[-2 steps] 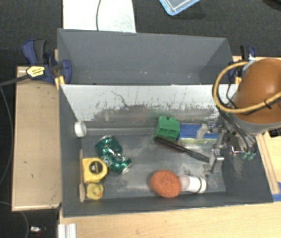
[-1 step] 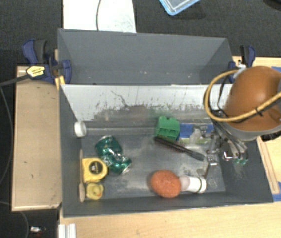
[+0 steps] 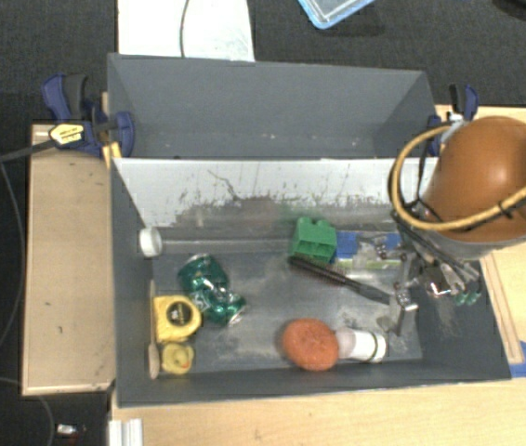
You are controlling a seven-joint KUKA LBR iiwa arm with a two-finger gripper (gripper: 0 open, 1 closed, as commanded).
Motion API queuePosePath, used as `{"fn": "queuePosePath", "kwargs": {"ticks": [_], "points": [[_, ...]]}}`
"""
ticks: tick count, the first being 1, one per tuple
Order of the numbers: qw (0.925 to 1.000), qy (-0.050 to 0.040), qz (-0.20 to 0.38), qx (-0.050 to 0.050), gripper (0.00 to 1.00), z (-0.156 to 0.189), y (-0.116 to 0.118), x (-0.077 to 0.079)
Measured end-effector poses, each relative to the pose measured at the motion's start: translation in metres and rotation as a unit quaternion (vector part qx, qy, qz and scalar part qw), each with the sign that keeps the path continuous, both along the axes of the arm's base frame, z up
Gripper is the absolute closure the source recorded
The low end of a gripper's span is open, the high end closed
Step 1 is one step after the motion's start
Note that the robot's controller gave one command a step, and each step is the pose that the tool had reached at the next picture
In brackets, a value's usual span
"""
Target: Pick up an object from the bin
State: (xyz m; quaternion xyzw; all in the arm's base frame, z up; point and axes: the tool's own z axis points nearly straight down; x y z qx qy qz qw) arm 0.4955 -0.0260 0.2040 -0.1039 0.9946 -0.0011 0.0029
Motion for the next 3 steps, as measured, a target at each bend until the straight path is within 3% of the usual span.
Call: {"fn": "queuePosePath", "kwargs": {"ticks": [1, 2, 3], "points": [[0.9989, -0.0033, 0.047, 0.000, 0.00, -0.046, 0.025, 0.006], [0.9987, 0.0008, 0.051, 0.001, 0.00, -0.089, 0.032, 0.001], [0.9996, -0.0019, 0.028, 0.002, 0.00, -0.092, 0.112, 0.001]]}}
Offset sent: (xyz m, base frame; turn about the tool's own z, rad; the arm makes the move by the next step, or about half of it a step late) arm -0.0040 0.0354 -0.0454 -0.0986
